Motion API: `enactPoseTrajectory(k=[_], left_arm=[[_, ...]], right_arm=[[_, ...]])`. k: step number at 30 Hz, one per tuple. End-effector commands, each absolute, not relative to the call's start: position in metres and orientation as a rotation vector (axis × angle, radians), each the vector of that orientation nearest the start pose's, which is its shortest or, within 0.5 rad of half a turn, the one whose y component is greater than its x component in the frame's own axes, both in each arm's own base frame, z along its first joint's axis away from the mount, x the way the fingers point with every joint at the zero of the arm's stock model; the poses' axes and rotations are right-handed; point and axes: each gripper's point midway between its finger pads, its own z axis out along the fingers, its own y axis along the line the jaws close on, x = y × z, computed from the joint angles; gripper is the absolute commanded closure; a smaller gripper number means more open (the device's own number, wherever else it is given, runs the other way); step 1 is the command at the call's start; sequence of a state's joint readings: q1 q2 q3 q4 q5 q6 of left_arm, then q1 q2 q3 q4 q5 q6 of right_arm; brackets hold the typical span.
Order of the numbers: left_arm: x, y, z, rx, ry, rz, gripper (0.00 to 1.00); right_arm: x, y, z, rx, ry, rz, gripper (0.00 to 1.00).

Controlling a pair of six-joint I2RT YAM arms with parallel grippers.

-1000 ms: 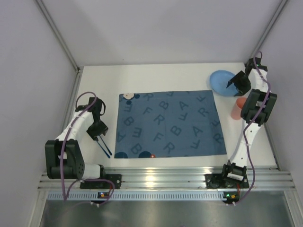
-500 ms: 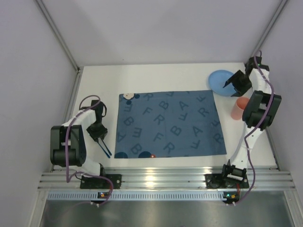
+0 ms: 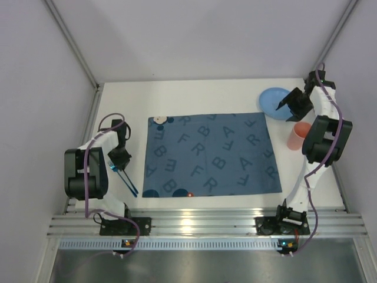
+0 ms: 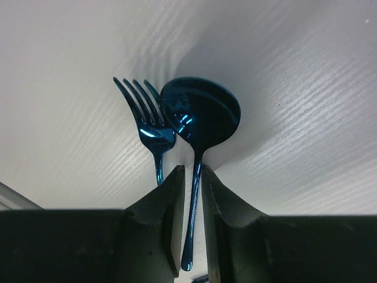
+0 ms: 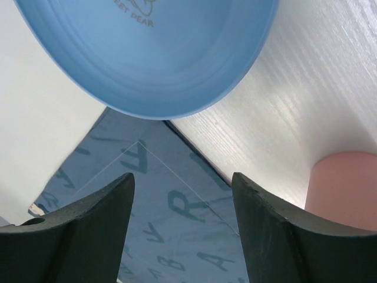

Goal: Set the dinner table for one person

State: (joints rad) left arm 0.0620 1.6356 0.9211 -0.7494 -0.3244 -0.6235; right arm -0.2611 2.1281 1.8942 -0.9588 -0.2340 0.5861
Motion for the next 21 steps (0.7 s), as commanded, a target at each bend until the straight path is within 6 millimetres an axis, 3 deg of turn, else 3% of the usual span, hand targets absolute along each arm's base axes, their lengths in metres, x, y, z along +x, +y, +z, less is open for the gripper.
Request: enactPoseTrajectory(k=[1,8,12,17,21], left_arm=[[0.261,0.053,-0.032,-1.053,2.742,0.398,0.76],[0.267,0.046,-0.060,-1.109,2.815,0.316,0.82],[0.277,0.042,-0.062,-1.090,2.798,0.263,0.88],[0.290,0.039,-0.058,-1.044,2.772,0.197,1.00],[0.318,0.045,-0.022,-1.000,2.692,0.177,1.00]], right_arm=[[0.468,-0.053,0.140,1.017,2.495,0.419,0.33],[0.460,-0.054,0.148,1.007,2.486,0.401,0.33],[0.454,-0.055,0.150,1.002,2.488,0.388,0.33],[0.444,-0.053,0.145,1.007,2.506,0.379,0.33],[0.441,-0.052,0.147,0.999,2.507,0.382,0.34]])
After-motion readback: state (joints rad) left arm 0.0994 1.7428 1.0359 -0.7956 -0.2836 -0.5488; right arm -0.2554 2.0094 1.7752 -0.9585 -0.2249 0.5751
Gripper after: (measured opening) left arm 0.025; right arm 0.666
